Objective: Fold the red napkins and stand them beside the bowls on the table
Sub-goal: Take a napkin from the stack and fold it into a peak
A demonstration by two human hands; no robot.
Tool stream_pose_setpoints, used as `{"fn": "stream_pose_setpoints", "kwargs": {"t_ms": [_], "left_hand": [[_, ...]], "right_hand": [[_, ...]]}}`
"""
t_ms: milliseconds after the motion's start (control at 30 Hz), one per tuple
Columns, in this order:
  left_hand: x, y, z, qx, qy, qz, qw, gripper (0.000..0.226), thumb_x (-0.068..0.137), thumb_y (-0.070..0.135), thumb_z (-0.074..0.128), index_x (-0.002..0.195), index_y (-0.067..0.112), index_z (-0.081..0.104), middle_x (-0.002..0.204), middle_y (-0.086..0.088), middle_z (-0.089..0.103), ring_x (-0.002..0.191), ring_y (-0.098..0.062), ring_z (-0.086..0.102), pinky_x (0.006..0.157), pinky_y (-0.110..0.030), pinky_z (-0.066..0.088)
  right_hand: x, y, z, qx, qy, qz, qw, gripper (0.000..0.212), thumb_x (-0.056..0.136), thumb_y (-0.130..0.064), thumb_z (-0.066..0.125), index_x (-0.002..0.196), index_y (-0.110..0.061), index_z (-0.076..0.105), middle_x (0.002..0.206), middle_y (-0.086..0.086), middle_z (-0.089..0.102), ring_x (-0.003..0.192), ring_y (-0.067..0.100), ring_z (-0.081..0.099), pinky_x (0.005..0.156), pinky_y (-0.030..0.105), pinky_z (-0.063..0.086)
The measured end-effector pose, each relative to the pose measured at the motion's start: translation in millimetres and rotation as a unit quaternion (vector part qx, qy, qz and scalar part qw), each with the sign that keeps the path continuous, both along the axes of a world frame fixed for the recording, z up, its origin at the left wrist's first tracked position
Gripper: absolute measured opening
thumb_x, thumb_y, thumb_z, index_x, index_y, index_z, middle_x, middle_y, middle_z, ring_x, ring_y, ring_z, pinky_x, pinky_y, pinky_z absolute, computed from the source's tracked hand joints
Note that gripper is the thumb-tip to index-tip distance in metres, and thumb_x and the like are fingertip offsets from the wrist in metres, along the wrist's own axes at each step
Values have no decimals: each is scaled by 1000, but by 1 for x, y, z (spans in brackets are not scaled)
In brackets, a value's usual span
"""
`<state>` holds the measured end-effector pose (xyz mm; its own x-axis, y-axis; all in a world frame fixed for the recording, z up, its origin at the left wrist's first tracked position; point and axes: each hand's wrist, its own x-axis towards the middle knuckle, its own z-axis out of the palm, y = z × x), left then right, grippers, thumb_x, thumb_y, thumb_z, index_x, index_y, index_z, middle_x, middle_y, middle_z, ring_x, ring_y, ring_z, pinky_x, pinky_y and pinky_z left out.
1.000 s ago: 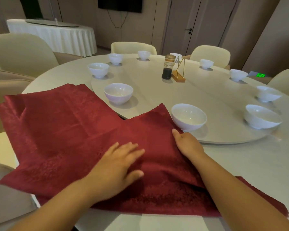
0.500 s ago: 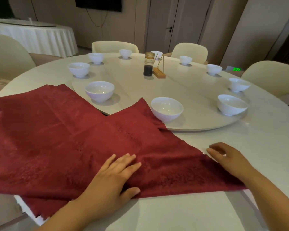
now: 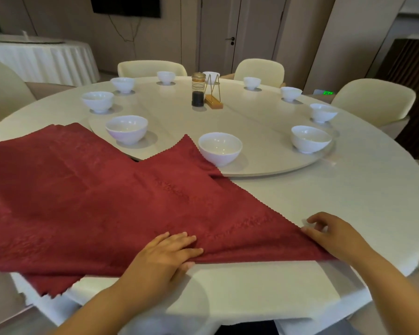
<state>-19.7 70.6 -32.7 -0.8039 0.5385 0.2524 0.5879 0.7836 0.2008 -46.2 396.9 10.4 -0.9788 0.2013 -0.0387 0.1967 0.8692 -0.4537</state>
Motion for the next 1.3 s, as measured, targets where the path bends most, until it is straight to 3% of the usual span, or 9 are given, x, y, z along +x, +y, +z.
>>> {"fn": "stream_pose_setpoints", "kwargs": {"t_ms": [133,200,300,400,567,700,800,1067,1300], "left_hand": [[18,13,-1,-2,-43,-41,998,62,100,43,7,94,41,69,105,21,66,99,3,61,90,-14,36],[28,24,13,-18,-92,-62,994,58,98,50,5,106,46,63,119,27,56,112,11,50,94,-7,34],[29,32,19,-2,-152,-59,987,91,62,82,-9,138,45,24,137,33,-2,124,22,-11,96,4,-13],[21,34,19,-47,-185,-42,981,127,31,89,-29,143,41,3,133,29,-19,118,17,-26,85,2,-27],[11,35,14,-88,-165,-37,982,131,29,85,-34,146,35,0,133,23,-23,122,8,-27,83,-1,-32],[6,38,18,-93,-170,-38,980,115,42,81,-16,146,36,2,132,25,-21,121,9,-26,82,-1,-32],[0,41,23,-89,-170,-44,980,107,47,74,-6,146,36,3,133,27,-17,121,10,-25,85,-2,-29],[-4,36,20,-98,-164,-77,979,99,54,73,-4,146,35,1,135,24,-21,121,11,-29,91,-5,-30],[-6,34,17,-89,-164,-75,979,97,56,74,-3,145,36,0,135,24,-20,122,12,-28,93,-7,-30]], "right_hand": [[16,8,4,-9,0,1,1000,13,85,-33,60,87,-21,55,82,-7,53,81,15,50,70,27,34],[23,10,5,-18,-3,14,1000,11,85,-31,62,79,-23,55,81,-10,53,82,14,50,71,27,35],[31,10,1,-34,6,34,999,16,84,-29,64,72,-28,53,81,-9,55,81,14,51,70,27,35],[33,3,-4,-42,18,46,998,17,83,-30,63,71,-30,52,85,-5,60,82,14,53,72,28,38],[22,-12,-10,-18,20,42,999,11,85,-34,60,80,-24,58,94,-1,61,99,20,52,81,30,40],[8,-28,-9,64,37,24,997,31,88,-40,54,110,-17,56,108,2,56,109,22,46,84,27,33],[-4,-38,-10,74,43,15,996,36,89,-40,52,116,-16,54,115,4,56,112,23,44,89,29,34],[-22,-48,-13,84,36,34,995,22,89,-39,52,97,-18,54,109,1,58,107,21,45,84,28,34],[-24,-48,-14,48,65,43,996,29,90,-25,52,63,-25,40,75,-8,51,92,19,48,75,25,28]]}}
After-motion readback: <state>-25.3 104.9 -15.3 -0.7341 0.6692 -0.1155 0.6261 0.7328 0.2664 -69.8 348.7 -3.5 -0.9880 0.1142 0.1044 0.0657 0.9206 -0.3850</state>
